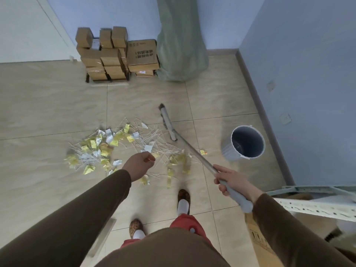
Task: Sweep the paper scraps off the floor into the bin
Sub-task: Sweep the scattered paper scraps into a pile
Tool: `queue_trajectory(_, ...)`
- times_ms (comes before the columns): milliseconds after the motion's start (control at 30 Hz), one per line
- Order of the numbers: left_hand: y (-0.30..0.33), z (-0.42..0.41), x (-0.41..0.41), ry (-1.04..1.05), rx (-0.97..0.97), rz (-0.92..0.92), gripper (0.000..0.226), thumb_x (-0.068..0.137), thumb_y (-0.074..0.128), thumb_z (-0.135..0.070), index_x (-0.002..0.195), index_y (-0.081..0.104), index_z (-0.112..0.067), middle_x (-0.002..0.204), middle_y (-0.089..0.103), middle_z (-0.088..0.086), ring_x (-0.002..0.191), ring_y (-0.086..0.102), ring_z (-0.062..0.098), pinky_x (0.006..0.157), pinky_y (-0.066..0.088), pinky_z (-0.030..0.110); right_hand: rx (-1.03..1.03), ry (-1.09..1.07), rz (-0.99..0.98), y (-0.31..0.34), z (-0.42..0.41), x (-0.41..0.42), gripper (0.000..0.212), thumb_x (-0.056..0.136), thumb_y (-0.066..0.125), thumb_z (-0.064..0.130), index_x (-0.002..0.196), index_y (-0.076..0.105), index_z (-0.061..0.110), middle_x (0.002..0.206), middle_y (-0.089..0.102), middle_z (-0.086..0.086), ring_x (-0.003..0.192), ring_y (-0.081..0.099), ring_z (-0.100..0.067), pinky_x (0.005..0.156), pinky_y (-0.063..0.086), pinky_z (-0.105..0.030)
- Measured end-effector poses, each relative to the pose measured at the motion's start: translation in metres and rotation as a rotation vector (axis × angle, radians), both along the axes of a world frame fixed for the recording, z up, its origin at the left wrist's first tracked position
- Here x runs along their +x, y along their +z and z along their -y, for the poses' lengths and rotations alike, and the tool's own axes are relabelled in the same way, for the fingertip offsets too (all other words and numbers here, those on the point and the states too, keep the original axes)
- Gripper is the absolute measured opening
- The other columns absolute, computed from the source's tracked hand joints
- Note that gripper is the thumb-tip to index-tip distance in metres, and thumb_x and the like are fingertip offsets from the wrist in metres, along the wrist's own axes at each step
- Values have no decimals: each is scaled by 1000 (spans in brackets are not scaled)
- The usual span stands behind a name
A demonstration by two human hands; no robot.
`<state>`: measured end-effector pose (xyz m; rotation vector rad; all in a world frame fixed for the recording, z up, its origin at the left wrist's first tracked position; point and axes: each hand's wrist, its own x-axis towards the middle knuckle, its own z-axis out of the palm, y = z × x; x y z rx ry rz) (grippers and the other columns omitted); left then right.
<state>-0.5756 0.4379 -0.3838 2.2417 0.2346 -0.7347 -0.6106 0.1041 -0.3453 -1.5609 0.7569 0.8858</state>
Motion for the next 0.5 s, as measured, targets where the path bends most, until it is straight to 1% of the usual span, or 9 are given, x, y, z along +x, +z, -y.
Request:
queue_trajectory(67, 0, -21, -19, 10, -14, -1, 14, 93, 61, -19, 104, 70, -16, 99, 67, 3, 80, 59, 16, 63, 43, 23, -95, 49, 48, 4, -18, -27, 49, 97, 54, 7, 143, 51, 24, 75, 59, -9, 48, 48, -15, 42, 42, -25)
queue_trajectory(133, -1, -41, -37, 8, -15, 1, 12, 92, 61, -18, 101, 69, -17, 98, 67, 3, 81, 60, 17, 64, 43, 22, -236, 184, 115, 9, -37, -49, 52, 94, 54, 5, 141, 52, 28, 75, 60, -9, 48, 49, -16, 42, 42, -25)
queue_trajectory(167, -2, -49, -45, 6, -18, 0, 11, 92, 61, -18, 100, 69, -18, 97, 68, 3, 82, 61, 17, 65, 43, 23, -249, 196, 113, 10, -45, -57, 54, 93, 54, 4, 141, 52, 28, 74, 60, -8, 47, 49, -16, 42, 42, -26)
queue_trajectory(233, -6, -63, -59, 11, -35, -6, 8, 91, 62, -17, 95, 68, -19, 95, 69, 3, 83, 62, 18, 66, 43, 25, -187, 117, 76, 11, -55, -71, 55, 93, 53, 2, 143, 50, 24, 73, 59, -9, 46, 47, -15, 42, 41, -26)
queue_trajectory(333, -10, -75, -75, 2, -43, -15, 7, 91, 62, -17, 90, 66, -22, 90, 68, 0, 84, 62, 19, 68, 43, 26, -274, 184, 87, 12, -66, -95, 55, 92, 54, 4, 142, 52, 26, 72, 59, -7, 44, 49, -14, 42, 42, -25)
queue_trajectory(433, -13, -77, -82, -6, -49, -18, 8, 92, 61, -17, 95, 68, -18, 93, 68, 2, 83, 60, 18, 70, 42, 26, -217, 72, 51, 11, -71, -124, 54, 94, 53, 7, 145, 49, 25, 73, 60, -8, 47, 49, -16, 45, 42, -26)
queue_trajectory(500, -14, -75, -84, 0, -53, -17, 10, 92, 61, -17, 98, 69, -16, 95, 69, 4, 85, 60, 19, 72, 43, 28, -247, 23, 52, 12, -69, -137, 55, 95, 52, 9, 146, 47, 28, 75, 61, -9, 50, 50, -16, 46, 45, -27)
